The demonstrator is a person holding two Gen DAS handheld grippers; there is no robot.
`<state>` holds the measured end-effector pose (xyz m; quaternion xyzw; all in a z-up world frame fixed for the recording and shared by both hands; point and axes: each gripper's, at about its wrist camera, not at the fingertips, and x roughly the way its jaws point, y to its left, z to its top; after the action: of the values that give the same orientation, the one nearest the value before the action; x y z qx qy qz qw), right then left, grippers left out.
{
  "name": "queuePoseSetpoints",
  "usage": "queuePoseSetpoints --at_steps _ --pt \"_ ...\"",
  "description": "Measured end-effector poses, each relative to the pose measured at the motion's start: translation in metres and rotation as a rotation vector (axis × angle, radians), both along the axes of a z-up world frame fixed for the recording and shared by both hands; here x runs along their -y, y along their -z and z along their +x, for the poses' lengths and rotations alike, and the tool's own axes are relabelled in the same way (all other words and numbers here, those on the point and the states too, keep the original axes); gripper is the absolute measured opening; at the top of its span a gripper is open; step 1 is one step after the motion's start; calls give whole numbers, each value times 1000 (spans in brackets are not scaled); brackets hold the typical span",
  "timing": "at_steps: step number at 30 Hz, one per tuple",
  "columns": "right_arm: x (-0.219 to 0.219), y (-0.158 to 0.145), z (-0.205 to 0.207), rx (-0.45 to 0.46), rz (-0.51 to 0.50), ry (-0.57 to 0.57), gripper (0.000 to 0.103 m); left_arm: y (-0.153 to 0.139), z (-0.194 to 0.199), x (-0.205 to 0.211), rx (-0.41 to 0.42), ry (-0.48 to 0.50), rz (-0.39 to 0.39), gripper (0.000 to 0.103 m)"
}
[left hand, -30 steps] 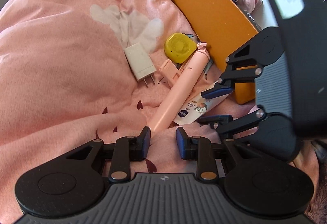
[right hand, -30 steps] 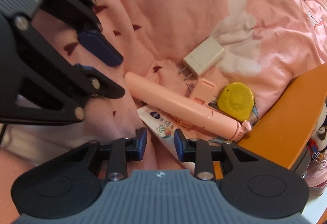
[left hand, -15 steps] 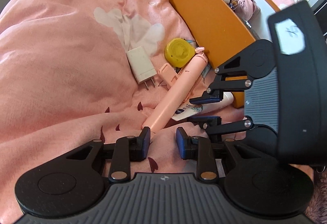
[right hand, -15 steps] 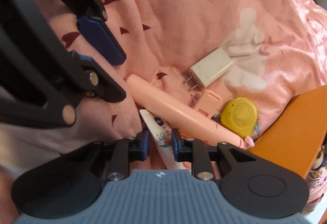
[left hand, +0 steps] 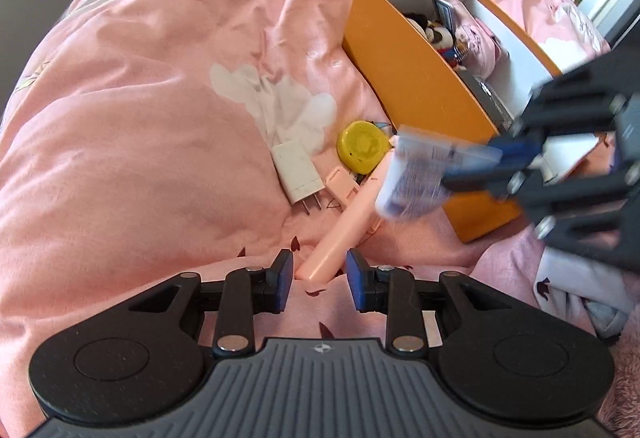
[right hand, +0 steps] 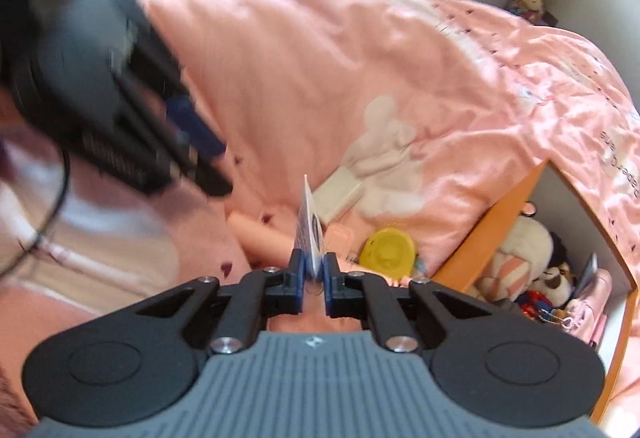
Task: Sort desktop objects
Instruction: 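Grasp the pink selfie stick with left tool while right tool grasps the lotion tube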
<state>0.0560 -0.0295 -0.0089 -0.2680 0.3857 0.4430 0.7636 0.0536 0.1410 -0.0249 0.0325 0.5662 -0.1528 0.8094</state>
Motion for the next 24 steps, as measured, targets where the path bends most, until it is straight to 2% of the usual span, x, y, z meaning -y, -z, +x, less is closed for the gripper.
queuePoseSetpoints --at_steps 5,10,14,17,24 --pt "28 -45 8 -15 168 108 9 7 6 24 29 59 67 34" --pt "65 -71 21 27 267 248 9 18 18 46 42 136 87 38" --pt "94 -80 32 79 284 377 9 35 31 63 12 182 127 39" --pt "117 -79 43 88 281 471 9 50 35 75 -7 218 187 39" --pt "160 -56 72 84 214 654 10 81 45 87 -68 244 261 39"
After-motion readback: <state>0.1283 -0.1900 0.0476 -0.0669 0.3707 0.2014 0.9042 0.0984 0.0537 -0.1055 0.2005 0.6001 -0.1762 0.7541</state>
